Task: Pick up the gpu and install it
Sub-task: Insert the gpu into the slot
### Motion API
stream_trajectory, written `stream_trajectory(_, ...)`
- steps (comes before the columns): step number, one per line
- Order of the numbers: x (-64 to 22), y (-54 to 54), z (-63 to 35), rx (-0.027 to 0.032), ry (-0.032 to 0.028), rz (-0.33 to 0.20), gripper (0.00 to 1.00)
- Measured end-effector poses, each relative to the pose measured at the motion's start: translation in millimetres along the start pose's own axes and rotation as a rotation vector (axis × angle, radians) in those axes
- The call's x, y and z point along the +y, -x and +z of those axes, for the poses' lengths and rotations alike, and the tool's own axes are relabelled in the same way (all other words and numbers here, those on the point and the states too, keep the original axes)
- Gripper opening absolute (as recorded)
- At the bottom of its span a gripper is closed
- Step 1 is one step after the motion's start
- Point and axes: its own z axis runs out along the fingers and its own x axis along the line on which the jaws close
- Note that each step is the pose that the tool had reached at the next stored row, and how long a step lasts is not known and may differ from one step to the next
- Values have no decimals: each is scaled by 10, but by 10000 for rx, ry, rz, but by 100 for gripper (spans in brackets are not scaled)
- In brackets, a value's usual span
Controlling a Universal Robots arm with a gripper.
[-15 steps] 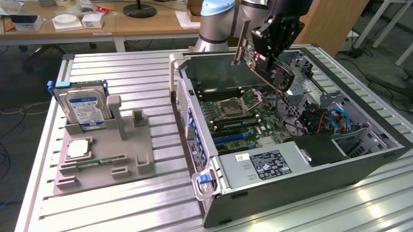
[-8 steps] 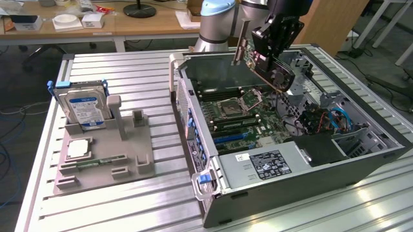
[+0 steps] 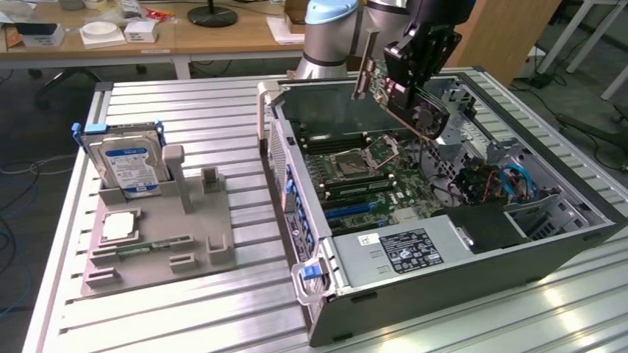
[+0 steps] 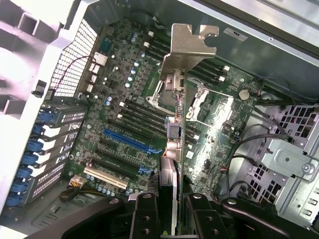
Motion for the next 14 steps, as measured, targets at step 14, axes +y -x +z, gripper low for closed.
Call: stream_trajectory(14, -3, -1, 0, -8, 2, -470, 27)
